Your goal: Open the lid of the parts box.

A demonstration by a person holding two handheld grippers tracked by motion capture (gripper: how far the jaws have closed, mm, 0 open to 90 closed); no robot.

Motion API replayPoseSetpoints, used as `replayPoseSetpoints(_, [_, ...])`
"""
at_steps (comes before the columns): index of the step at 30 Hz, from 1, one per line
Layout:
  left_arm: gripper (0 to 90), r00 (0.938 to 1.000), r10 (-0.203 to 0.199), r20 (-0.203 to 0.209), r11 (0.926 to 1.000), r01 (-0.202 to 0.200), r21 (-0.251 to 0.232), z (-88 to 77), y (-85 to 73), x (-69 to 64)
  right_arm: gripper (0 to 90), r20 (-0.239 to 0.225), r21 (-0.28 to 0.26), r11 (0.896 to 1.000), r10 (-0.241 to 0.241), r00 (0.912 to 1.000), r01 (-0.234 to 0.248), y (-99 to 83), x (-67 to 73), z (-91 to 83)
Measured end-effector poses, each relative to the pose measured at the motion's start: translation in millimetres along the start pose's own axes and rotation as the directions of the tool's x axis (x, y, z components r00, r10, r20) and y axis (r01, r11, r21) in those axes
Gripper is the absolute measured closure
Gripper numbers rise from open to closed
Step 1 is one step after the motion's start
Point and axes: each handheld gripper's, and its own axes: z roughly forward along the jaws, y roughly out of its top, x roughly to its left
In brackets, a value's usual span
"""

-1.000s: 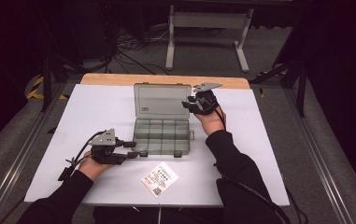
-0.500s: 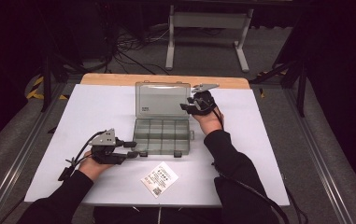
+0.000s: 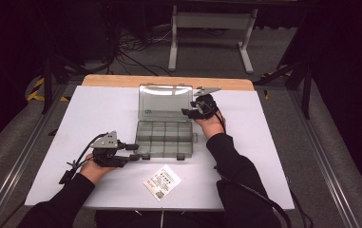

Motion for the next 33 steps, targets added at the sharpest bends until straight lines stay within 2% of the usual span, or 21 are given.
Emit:
replayPoseSetpoints(10, [56.7, 1.0000, 0.008, -0.003, 1.0000, -0.008, 0.002, -0.1, 0.1, 0.1, 36.3, -0.020, 0.020, 1.000, 0.024, 0.9995, -0.024, -5.4, -1.8, 8.1])
replayPoseSetpoints(28, [56.3, 0.9999, 0.013, -0.004, 0.9999, -0.013, 0.002, 0.0, 0.2, -0.1, 31.9, -0.039, 0.034, 0.997, 0.074, 0.9965, -0.073, -11.1, -6.3, 12.1])
replayPoseSetpoints(33, [53.6, 1.0000, 0.009, -0.001, 1.0000, -0.009, 0.001, -0.7, 0.6, -0.9, 31.1, -0.028, 0.039, 0.997, 0.061, 0.9978, -0.060, -11.6, -6.4, 9.1])
